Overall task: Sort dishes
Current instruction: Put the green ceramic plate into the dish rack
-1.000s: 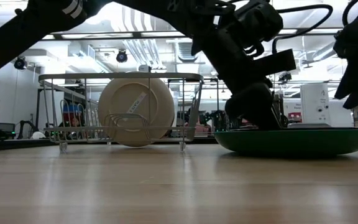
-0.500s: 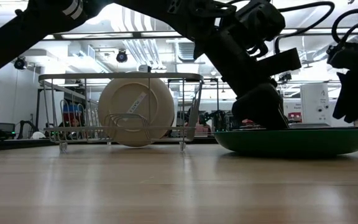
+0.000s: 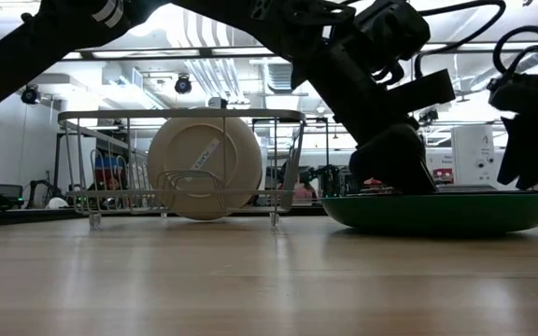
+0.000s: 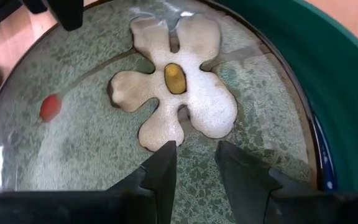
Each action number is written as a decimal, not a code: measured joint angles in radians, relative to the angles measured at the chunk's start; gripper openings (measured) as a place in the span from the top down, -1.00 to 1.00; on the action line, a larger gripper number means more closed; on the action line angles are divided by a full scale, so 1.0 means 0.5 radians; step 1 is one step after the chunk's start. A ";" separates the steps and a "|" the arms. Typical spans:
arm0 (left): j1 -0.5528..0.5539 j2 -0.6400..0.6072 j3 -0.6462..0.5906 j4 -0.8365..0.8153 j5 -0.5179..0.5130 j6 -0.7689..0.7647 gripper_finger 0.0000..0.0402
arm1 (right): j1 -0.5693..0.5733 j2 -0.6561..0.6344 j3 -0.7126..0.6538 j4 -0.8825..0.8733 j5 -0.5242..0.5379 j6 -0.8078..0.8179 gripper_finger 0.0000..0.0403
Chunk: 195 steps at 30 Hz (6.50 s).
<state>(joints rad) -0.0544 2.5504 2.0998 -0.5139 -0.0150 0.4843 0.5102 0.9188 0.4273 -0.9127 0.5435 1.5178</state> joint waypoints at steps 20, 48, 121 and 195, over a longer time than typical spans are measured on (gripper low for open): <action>-0.011 -0.022 -0.010 0.237 -0.078 0.081 0.43 | -0.041 -0.008 -0.278 0.413 0.102 0.036 -0.05; 0.002 -0.011 0.368 -0.634 -0.144 0.082 0.99 | -0.040 -0.021 -0.109 0.160 0.123 -0.025 -0.09; 0.020 -0.330 0.158 -0.080 -0.161 0.075 1.00 | -0.047 -0.223 0.153 0.285 0.913 -0.905 0.99; -0.077 -2.102 0.163 -1.548 -0.429 -0.173 1.00 | -0.671 0.234 0.763 2.760 0.096 -3.793 1.00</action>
<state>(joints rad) -0.0929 1.4993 2.1815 -1.2876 -0.2295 0.3979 0.1746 1.0355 0.8090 0.4672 0.5915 -0.3787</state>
